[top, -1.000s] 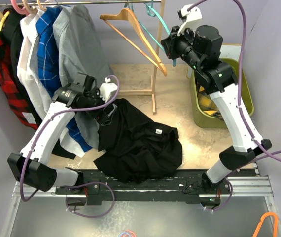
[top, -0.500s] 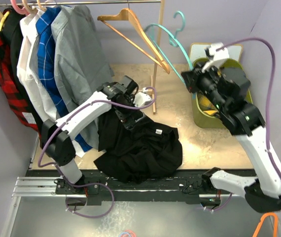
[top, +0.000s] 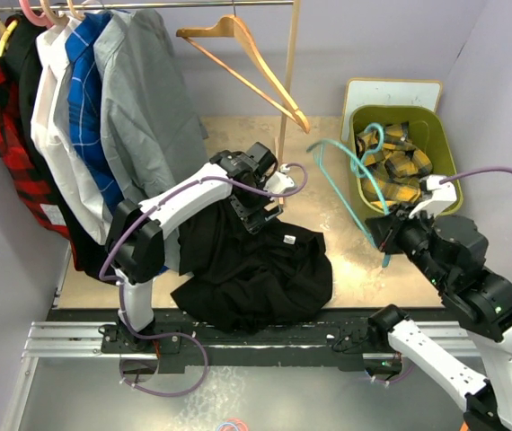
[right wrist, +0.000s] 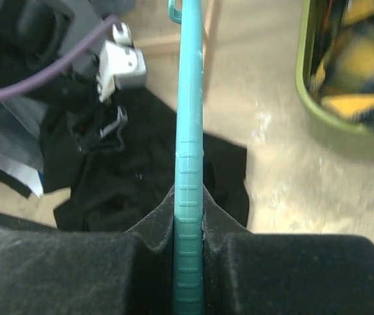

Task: Place the shirt on the hanger

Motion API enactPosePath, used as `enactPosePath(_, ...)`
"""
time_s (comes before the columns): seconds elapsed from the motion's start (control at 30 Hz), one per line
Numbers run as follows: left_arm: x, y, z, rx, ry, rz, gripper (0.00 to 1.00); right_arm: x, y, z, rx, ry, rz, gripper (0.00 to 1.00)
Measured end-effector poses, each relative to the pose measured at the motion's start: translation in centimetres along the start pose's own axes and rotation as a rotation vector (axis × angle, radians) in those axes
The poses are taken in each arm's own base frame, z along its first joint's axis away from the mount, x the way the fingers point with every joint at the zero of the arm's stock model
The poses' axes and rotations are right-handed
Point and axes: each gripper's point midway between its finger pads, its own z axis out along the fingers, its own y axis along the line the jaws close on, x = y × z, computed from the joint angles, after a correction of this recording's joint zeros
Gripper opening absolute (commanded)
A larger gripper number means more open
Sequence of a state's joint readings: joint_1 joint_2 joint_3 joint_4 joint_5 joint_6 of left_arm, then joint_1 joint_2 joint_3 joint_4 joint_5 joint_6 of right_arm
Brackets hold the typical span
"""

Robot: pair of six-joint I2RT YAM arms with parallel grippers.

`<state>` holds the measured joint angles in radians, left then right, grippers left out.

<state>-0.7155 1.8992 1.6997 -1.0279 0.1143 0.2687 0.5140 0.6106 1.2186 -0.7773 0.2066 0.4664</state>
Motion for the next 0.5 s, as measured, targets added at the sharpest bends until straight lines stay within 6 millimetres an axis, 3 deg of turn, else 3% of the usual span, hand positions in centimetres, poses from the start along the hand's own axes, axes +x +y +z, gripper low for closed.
enactPosePath(0.07, 0.2, -0.3, 1.0, 0.009, 0.022, 0.004, 0.84, 2.4, -0.7, -0.2, 0.025, 0.083, 0.021, 0.00)
enactPosePath(0.17, 0.5, -0.3, 1.7, 0.015, 0.039, 0.001, 0.82, 4.0, -1.2, -1.2, 0.038, 0.139, 0.042, 0.00)
enactPosePath(0.23, 0.6, -0.2, 2.0, 0.011, 0.041, 0.001, 0.74, 4.7, -1.4, -1.9, 0.033, 0.159, 0.055, 0.00)
enactPosePath(0.37, 0.8, 0.0, 2.7, 0.001, 0.049, -0.011, 0.24, 5.7, -1.2, -3.5, -0.004, 0.182, 0.083, 0.00)
enactPosePath(0.4, 1.0, 0.0, 2.9, 0.003, 0.056, -0.013, 0.07, 5.9, -1.0, -3.8, -0.020, 0.188, 0.090, 0.00)
enactPosePath(0.43, 1.0, 0.0, 3.1, 0.005, 0.060, -0.018, 0.00, 6.2, -0.7, -4.0, -0.039, 0.199, 0.097, 0.00)
enactPosePath(0.5, 1.2, -0.1, 3.5, 0.011, 0.069, -0.020, 0.00, 7.0, -0.4, -4.3, -0.063, 0.227, 0.107, 0.00)
